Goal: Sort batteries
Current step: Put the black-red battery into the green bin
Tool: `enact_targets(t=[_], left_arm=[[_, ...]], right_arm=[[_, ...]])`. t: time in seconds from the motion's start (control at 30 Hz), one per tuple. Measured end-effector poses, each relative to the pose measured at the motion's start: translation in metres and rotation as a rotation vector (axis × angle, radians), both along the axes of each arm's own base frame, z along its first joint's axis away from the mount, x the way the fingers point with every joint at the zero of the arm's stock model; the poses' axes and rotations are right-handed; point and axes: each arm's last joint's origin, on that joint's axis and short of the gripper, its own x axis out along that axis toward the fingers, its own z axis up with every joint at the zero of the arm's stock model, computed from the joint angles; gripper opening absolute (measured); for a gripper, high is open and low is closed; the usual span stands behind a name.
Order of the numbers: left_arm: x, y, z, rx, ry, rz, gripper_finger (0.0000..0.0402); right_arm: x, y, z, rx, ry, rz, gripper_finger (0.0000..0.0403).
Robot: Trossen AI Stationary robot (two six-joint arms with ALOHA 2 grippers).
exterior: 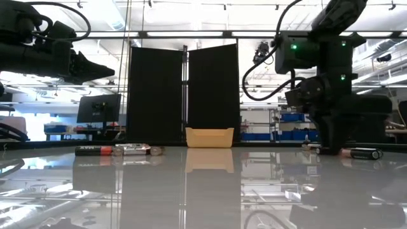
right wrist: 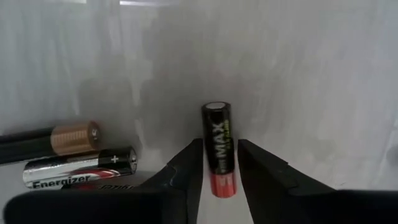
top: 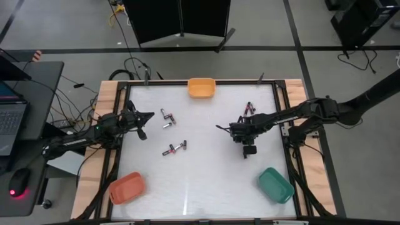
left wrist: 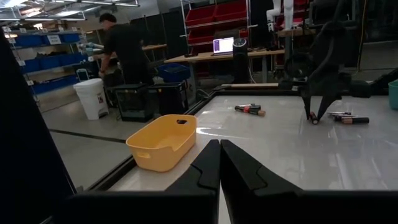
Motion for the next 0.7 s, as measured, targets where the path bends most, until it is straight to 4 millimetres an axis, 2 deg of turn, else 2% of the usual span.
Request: enact_targets(t=[0.2,0.43,0.57,0.7], left_arm=[[0.0,0.0,0.0,-0.002,0.0,0.0,0.0017],[0.0,0.0,0.0,-0.028,-0.012,0.0,0.0017],[0.0,0.0,0.0,-0.04,-0.022,-0.001,0.0017],[0.0,0.0,0.0,-0.051,-0.028,-0.001,0.0017]], right_arm=[[0.012,-0.004,0.012,-0.034,-0.053,-0.008,0.0061],[0.028,-0.004,0.039,0.006,-0.095,-0.078,0.0057],[0.039,0.011,0.071,0.111,-0.105,-0.166,0.0057],[0.044,0.041,0.103,0.204,-0.097,-0.253,0.0057]])
